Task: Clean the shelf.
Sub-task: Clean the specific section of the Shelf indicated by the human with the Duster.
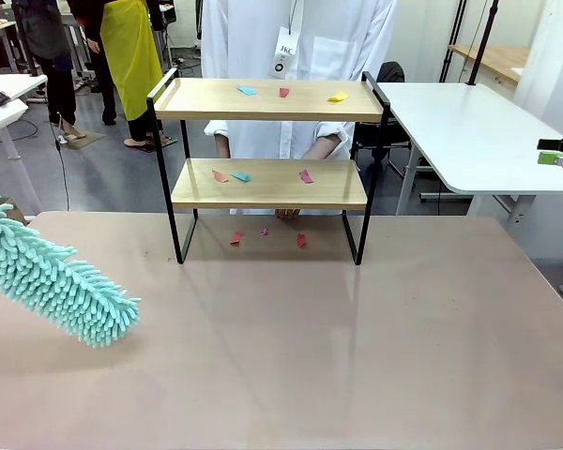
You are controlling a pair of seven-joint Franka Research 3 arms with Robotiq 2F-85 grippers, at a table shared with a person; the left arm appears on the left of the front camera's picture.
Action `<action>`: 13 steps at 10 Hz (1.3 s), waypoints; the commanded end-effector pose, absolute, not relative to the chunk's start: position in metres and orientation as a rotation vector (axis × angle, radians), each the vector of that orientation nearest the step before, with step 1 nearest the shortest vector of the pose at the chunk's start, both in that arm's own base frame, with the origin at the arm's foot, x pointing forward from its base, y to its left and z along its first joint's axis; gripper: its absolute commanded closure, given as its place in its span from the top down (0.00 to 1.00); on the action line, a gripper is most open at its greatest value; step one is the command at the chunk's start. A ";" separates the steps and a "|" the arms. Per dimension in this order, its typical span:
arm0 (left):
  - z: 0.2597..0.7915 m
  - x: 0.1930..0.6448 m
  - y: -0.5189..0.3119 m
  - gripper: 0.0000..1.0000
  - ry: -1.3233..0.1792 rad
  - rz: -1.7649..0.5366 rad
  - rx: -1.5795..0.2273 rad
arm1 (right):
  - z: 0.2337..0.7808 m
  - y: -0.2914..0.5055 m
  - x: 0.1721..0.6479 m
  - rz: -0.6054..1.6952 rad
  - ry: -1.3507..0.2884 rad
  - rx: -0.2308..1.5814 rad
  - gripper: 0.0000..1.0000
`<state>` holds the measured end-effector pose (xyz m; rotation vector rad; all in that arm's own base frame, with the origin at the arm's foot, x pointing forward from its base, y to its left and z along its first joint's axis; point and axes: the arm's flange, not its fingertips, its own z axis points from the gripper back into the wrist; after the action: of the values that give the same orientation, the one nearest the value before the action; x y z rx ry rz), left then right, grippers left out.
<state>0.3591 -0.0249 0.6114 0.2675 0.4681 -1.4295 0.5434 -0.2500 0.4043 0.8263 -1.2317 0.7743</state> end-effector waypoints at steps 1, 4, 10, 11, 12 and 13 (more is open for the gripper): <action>0.611 0.356 -0.023 0.13 0.392 -1.356 0.147 | 0.407 -0.248 0.544 0.779 -1.235 0.827 1.00; 0.625 0.339 -0.028 0.13 0.245 -1.307 -0.018 | 0.407 -0.248 0.544 0.779 -1.235 0.827 1.00; 0.562 0.287 -0.117 0.13 0.011 -1.057 -0.429 | 0.407 -0.248 0.544 0.779 -1.235 0.827 1.00; 0.553 0.279 -0.122 0.13 -0.011 -0.984 -0.466 | 0.407 -0.248 0.544 0.779 -1.235 0.827 1.00; 0.543 0.270 -0.131 0.13 -0.037 -0.934 -0.507 | 0.407 -0.248 0.544 0.779 -1.235 0.827 1.00; 0.537 0.274 -0.141 0.13 0.019 -0.999 -0.512 | 0.407 -0.248 0.544 0.779 -1.235 0.827 1.00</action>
<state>0.2777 -0.1318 0.5387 -0.5017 0.0284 -0.9795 0.5434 -0.2500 0.4043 0.8264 -1.2318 0.7743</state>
